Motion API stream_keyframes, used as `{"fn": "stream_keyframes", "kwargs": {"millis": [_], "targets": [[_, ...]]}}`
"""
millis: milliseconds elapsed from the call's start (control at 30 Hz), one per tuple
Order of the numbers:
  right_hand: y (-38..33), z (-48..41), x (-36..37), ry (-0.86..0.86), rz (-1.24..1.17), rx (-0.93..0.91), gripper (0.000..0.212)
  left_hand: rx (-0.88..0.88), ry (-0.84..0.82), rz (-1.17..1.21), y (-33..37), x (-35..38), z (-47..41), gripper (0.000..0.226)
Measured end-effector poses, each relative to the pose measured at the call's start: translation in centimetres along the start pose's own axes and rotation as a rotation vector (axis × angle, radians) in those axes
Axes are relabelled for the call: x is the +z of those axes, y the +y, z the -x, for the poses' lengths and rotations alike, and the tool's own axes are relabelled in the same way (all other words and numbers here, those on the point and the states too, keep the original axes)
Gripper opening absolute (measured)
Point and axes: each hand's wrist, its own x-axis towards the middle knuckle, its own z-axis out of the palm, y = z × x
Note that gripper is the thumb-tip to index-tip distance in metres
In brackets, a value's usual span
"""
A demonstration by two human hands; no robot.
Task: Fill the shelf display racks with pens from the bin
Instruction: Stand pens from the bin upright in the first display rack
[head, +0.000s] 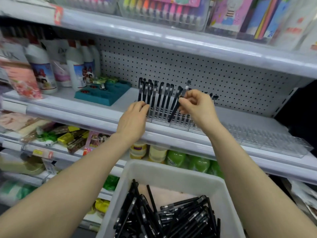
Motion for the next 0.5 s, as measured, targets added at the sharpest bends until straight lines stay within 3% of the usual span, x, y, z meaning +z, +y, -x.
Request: {"fn": "stream_keyframes", "kwargs": {"millis": [233, 500], "targets": [[-1.0, -4.6, 3.7, 0.139, 0.077, -0.096, 0.019, 0.008, 0.013, -0.007, -0.8, 1.5, -0.1, 0.060], [0.9, -6.5, 7.5, 0.039, 0.150, -0.048, 0.007, 0.009, 0.022, -0.022, -0.9, 1.7, -0.2, 0.063]]}}
